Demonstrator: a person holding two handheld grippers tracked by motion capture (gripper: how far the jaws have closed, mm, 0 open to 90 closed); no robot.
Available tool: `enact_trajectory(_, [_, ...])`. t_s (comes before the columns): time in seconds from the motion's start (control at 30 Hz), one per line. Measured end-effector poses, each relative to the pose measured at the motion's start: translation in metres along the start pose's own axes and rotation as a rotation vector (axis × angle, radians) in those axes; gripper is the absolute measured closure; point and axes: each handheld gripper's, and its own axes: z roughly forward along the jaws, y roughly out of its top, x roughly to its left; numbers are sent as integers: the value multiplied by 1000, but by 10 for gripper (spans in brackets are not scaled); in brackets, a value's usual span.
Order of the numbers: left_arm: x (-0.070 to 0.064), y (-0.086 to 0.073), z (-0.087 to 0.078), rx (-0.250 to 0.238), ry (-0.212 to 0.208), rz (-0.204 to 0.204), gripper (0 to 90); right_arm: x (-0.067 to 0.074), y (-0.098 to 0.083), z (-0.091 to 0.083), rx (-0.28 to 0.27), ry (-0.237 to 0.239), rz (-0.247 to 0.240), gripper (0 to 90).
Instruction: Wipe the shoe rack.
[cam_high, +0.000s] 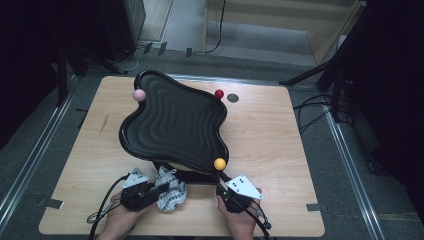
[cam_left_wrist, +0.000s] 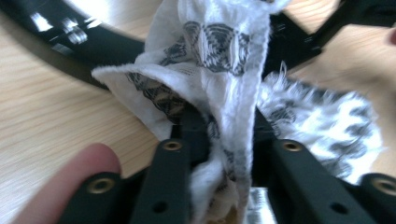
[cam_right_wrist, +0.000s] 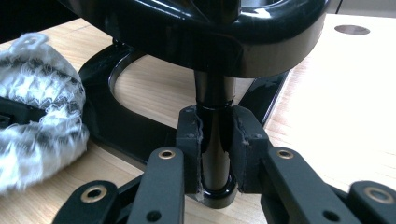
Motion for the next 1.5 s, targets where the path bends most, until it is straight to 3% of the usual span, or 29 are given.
enact_trajectory(0.1, [-11, 7, 4, -46, -51, 17, 788, 2, 0, 0, 0, 2, -4, 753])
enact_trajectory(0.23, [-20, 25, 24, -72, -54, 25, 786, 6, -1, 0, -1, 8, -10, 754])
enact_trajectory(0.3, [-22, 31, 35, -69, -34, 34, 784, 7, -1, 0, 2, 5, -10, 755])
enact_trajectory(0.37, [-24, 32, 45, -73, -43, 23, 780, 9, -1, 0, 1, 4, -10, 755])
enact_trajectory(0.43, [-30, 29, 53, -72, -31, 42, 776, 9, -1, 0, 1, 3, -11, 755])
enact_trajectory(0.5, [-38, 22, 60, -55, -3, 85, 773, 9, -1, 0, 0, 0, -13, 756])
enact_trajectory(0.53, [-40, 21, 59, -58, 7, 83, 773, 10, -1, 0, 1, -1, -12, 756])
enact_trajectory(0.6, [-40, 21, 56, -76, 66, 120, 774, 10, -1, 0, -1, -7, -15, 757])
enact_trajectory(0.7, [-28, 21, 51, -76, 118, 65, 775, 10, -1, 0, 0, -9, -20, 757])
enact_trajectory(0.83, [-10, 24, 40, -76, 201, 35, 775, 11, 0, 0, 6, -14, -23, 758])
enact_trajectory(0.93, [12, 23, 28, -97, 275, -23, 775, 11, 0, 0, 7, -15, -23, 758])
enact_trajectory(1.0, [17, 22, 24, -105, 282, -37, 774, 11, 0, 0, 8, -14, -22, 758])
enact_trajectory(1.07, [10, 20, 25, -103, 279, -18, 774, 11, 0, 0, 7, -13, -23, 758])
enact_trajectory(1.23, [-27, 19, 46, -75, 188, 53, 767, 11, 0, 0, 9, -9, -19, 757])
enact_trajectory(1.3, [-35, 19, 52, -69, 171, 72, 763, 11, 0, 0, 9, -9, -19, 757])
enact_trajectory(1.43, [-34, 22, 54, -58, 167, 80, 762, 11, 0, -1, 9, -13, -21, 758])
enact_trajectory(1.5, [-30, 23, 52, -57, 187, 79, 762, 13, 1, -1, 16, -27, -26, 759])
